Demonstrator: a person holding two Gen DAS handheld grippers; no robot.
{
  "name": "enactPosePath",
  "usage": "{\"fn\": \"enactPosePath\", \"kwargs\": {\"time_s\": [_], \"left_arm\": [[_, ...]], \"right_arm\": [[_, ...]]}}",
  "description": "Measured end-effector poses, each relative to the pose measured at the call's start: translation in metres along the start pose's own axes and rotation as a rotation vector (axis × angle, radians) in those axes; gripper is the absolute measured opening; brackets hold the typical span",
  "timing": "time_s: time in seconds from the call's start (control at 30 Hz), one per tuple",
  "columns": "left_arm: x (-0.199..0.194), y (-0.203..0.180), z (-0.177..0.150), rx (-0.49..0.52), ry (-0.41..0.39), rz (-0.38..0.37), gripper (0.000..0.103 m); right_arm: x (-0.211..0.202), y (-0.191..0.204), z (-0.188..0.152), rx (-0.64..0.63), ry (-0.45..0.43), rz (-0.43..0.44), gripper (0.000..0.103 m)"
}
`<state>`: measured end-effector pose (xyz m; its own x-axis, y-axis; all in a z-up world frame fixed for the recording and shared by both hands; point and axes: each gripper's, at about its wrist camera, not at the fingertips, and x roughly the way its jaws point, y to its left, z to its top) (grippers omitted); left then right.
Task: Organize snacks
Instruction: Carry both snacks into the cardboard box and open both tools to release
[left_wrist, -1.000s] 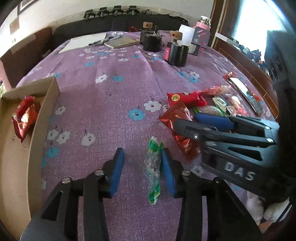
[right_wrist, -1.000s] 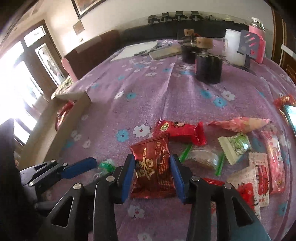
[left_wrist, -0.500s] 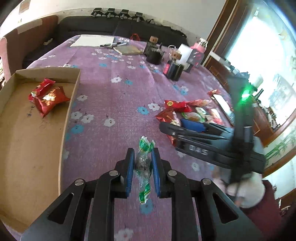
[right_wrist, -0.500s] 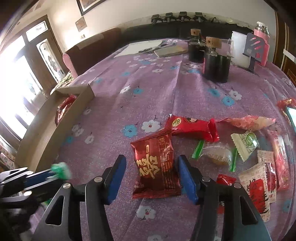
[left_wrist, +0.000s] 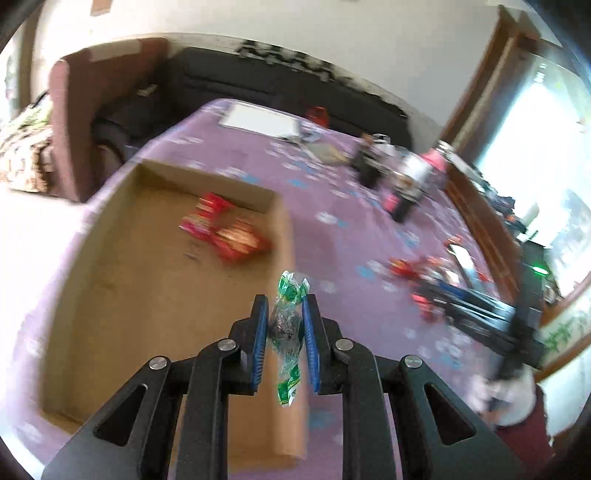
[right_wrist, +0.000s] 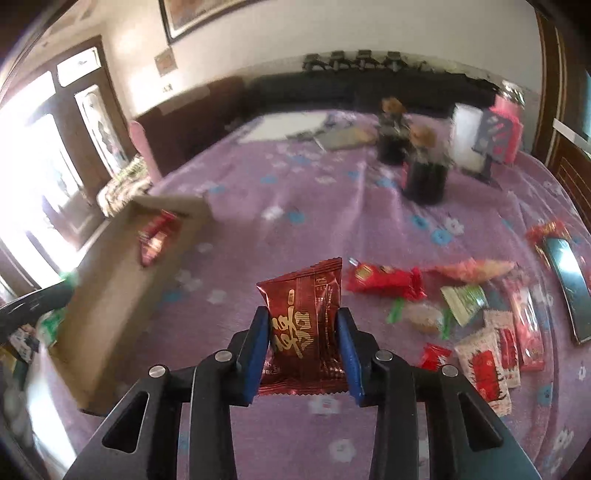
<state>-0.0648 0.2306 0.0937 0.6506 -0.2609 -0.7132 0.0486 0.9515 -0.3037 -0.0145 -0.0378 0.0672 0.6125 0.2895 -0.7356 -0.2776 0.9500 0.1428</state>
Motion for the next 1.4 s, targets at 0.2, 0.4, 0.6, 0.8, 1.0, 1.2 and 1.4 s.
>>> {"fn": "enactPosePath", "kwargs": {"time_s": [0.2,0.4,0.6,0.8,1.0,1.2,1.4], "left_arm": [[0.028,0.055,0.031,-0.051,0.048,0.078,0.016],[0.071,0.089,0.053,-0.108,0.095,0.096,0.016],[0.103,0.109,0.067,-0.158,0.122,0.096,0.016],[0.109,0.117,0.075,-0.174,0.096,0.1,0.018],[0.102,0.117,0.079,-0.167,0.064,0.101,0.044],[0.073,0.114,0.082,-0.192,-0.001,0.119,0.047],[0.03,0.091,0.074,-0.194,-0.075,0.079,0.047]], "right_arm": [[-0.001,0.058,0.02,-0.052,-0.003,0.134,0.037],[0.039,0.126,0.035,-0.118,0.059,0.227,0.037],[0.088,0.168,0.04,-0.131,0.137,0.274,0.036],[0.115,0.19,0.039,-0.16,0.184,0.278,0.038],[0.12,0.198,0.038,-0.162,0.177,0.268,0.043],[0.096,0.188,0.041,-0.147,0.118,0.267,0.043],[0.058,0.152,0.042,-0.093,0.047,0.262,0.043]]}}
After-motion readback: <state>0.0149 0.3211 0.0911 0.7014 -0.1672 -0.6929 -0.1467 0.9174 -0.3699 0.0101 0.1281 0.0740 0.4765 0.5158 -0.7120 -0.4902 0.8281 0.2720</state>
